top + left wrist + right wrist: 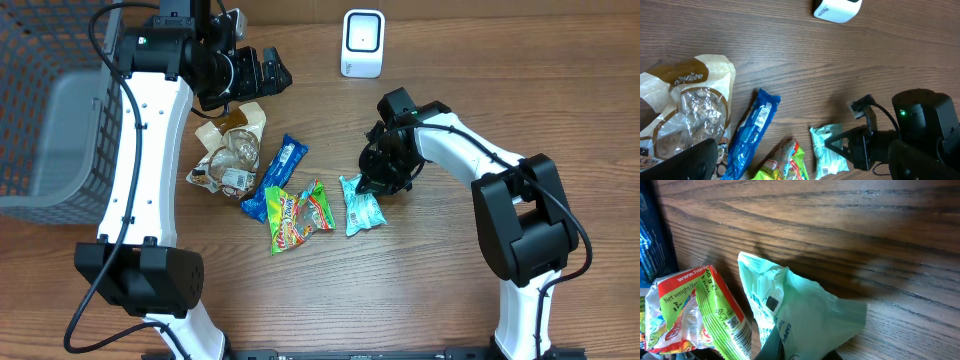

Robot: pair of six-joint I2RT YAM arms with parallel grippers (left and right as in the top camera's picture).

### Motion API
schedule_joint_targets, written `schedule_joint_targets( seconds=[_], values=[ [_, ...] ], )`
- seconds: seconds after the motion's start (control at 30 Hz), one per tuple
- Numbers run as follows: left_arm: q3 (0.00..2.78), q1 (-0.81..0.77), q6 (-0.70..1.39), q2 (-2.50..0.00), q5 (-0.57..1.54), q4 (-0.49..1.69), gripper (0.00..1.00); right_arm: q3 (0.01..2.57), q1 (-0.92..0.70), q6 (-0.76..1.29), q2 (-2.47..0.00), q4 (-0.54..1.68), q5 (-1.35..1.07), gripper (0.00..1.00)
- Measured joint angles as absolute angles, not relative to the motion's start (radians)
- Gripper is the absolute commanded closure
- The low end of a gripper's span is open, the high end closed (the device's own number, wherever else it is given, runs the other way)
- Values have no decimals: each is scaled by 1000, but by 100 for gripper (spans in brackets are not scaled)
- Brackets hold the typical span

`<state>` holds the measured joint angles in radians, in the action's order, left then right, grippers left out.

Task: Scan the item barcode
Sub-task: 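Close the right gripper on the mint-green pack's corner, then lift the mint-green pack and carry it up to the white scanner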

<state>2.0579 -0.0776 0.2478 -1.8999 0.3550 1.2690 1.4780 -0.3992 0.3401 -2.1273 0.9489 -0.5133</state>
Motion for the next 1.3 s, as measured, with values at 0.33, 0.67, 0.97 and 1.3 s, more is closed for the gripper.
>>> schedule_joint_targets(
  seconds=[0.33, 0.67, 0.97, 1.3],
  values=[
    [2058, -78, 248, -1900, 355, 1269, 0, 1471, -372, 326, -2031, 967, -488, 96],
    [2058, -78, 248, -1900, 355, 1269, 0, 1471, -271, 477, -1747, 879, -627, 96],
    [2058, -78, 248, -1900, 355, 1269, 0, 1471, -182, 704, -1702, 717, -856, 96],
    [2058, -78, 247, -1900, 355, 1269, 0, 1471, -176, 911, -1701, 392, -1076, 96]
  ],
)
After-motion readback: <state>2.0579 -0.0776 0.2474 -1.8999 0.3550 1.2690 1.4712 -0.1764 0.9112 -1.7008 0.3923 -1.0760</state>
